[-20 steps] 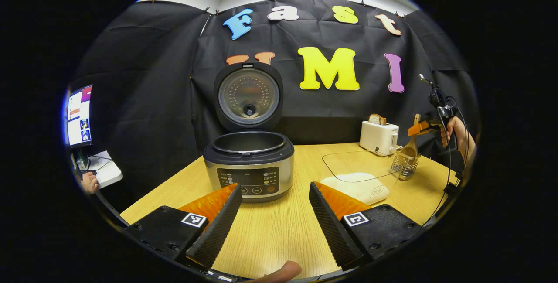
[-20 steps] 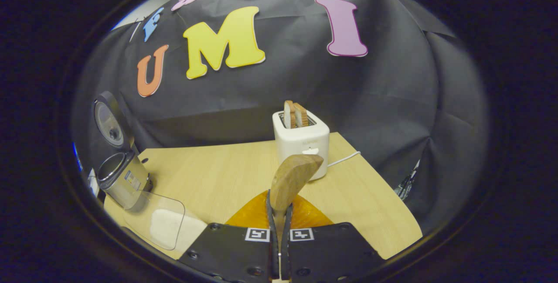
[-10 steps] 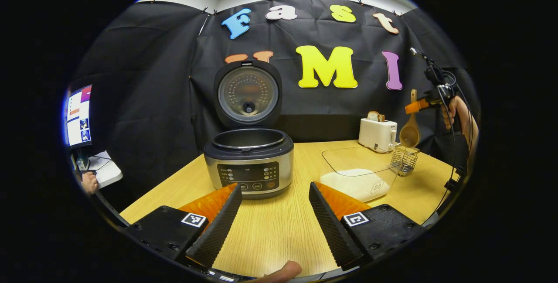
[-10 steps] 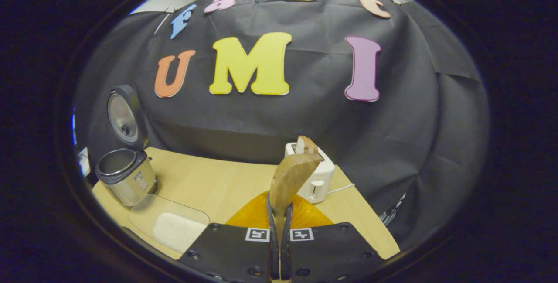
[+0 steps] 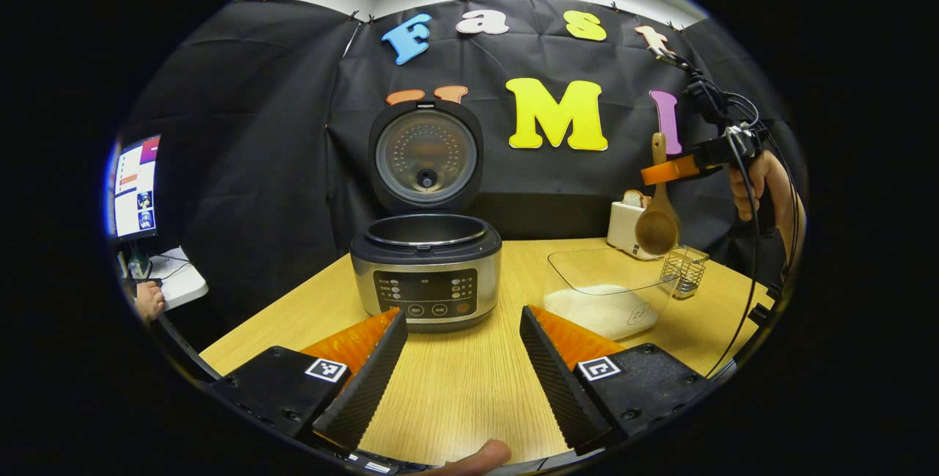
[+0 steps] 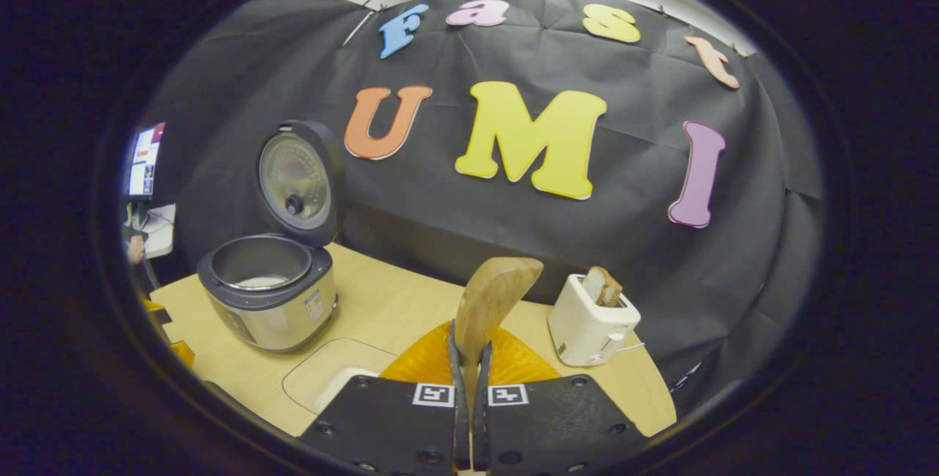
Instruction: Close the left gripper, press the button to open the rice cooker; take a wooden spoon from the chopstick holder with the right hand, scoop a spoonful of rice and pour it into the rice cooker, then put the wooden spoon back into the chopstick holder.
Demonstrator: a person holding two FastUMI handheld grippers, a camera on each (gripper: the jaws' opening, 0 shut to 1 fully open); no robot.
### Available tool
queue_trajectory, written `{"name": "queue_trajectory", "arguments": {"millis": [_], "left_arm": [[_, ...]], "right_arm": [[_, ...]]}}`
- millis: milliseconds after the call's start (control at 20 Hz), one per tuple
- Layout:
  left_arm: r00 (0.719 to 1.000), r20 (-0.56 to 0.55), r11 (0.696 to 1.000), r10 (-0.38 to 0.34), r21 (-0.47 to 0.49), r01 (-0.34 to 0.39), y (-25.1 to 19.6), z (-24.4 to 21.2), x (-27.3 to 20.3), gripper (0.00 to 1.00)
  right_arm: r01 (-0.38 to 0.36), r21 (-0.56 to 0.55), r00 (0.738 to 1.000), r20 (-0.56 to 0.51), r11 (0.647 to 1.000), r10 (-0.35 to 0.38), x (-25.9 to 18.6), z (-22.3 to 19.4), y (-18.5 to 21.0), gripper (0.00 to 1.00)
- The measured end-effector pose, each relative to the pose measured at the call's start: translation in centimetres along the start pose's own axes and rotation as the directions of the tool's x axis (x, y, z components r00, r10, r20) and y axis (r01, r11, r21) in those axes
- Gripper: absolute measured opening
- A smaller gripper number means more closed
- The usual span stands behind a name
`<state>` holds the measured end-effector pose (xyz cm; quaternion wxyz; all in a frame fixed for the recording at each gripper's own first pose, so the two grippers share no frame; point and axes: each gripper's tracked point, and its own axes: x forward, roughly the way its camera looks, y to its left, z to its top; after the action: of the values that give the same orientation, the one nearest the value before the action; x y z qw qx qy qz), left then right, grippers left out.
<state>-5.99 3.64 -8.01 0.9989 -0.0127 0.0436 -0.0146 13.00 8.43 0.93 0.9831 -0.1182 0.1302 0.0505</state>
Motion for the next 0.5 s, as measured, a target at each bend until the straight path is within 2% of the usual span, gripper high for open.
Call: {"name": "queue_trajectory", "arguments": {"millis": [350, 500], "left_arm": [[1.0, 0.008, 1.0, 0.0, -0.006, 0.0, 0.7, -0.5, -0.1, 0.98], [1.0, -0.001, 1.0, 0.005, -0.029, -0.005, 1.2, -1.1, 0.1, 0.98]], "right_arm": [[0.145, -0.031, 0.988, -0.043, 0.989, -0.146, 2.8, -4.5, 3.3, 0.02], [0.209, 0.01, 0.977, -0.053, 0.978, -0.208, 3.1, -5.9, 3.6, 0.02]]}}
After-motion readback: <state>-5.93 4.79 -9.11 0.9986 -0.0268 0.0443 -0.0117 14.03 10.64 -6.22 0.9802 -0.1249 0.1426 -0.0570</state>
